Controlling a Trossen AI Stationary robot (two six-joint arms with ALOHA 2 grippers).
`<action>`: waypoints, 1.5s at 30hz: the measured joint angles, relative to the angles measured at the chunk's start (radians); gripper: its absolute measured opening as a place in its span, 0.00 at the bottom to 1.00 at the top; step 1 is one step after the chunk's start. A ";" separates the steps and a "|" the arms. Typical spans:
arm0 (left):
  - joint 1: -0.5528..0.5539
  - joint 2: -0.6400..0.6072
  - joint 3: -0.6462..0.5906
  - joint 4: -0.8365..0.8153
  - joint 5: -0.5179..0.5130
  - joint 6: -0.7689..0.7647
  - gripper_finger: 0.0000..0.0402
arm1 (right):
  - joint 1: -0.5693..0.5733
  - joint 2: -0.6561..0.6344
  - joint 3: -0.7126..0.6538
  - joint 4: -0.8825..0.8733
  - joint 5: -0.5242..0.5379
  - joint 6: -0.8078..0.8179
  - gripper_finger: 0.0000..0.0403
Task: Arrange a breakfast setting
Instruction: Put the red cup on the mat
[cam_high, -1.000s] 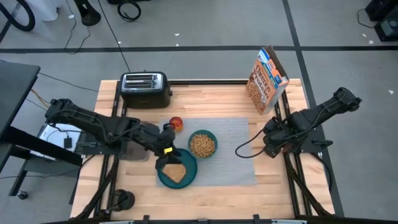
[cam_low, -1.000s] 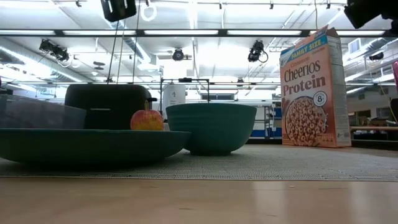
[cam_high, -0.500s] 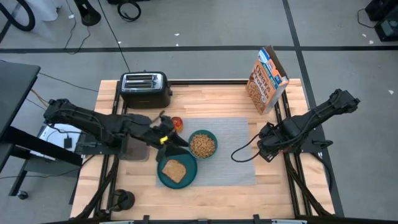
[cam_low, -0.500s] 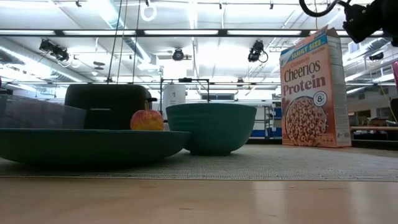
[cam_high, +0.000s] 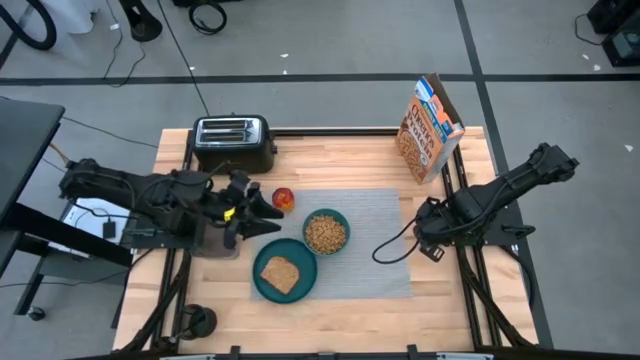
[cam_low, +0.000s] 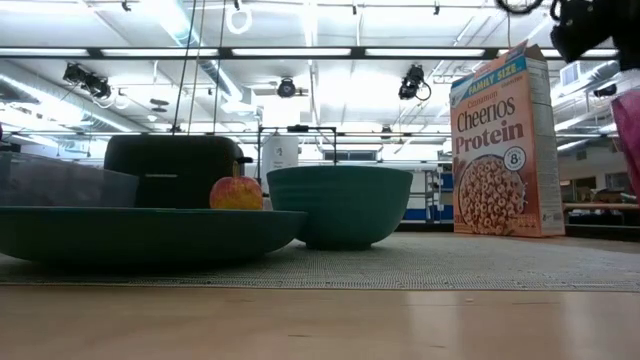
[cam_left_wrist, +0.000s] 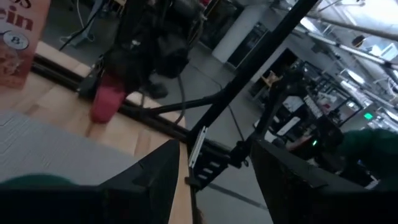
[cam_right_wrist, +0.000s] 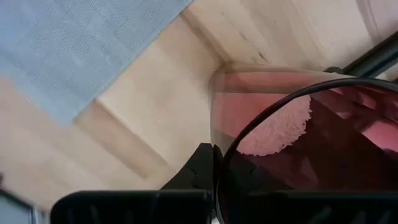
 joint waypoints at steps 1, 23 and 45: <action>0.002 -0.012 0.000 -0.024 0.001 -0.001 0.52 | -0.007 0.001 0.022 -0.014 -0.004 -0.020 0.03; -0.028 -0.141 0.000 -0.474 -0.007 -0.196 0.52 | -0.480 0.360 0.451 0.000 0.176 -1.211 0.03; -0.226 -0.049 0.315 -0.434 -0.221 0.169 0.26 | -0.554 0.493 0.449 0.153 0.131 -1.403 0.03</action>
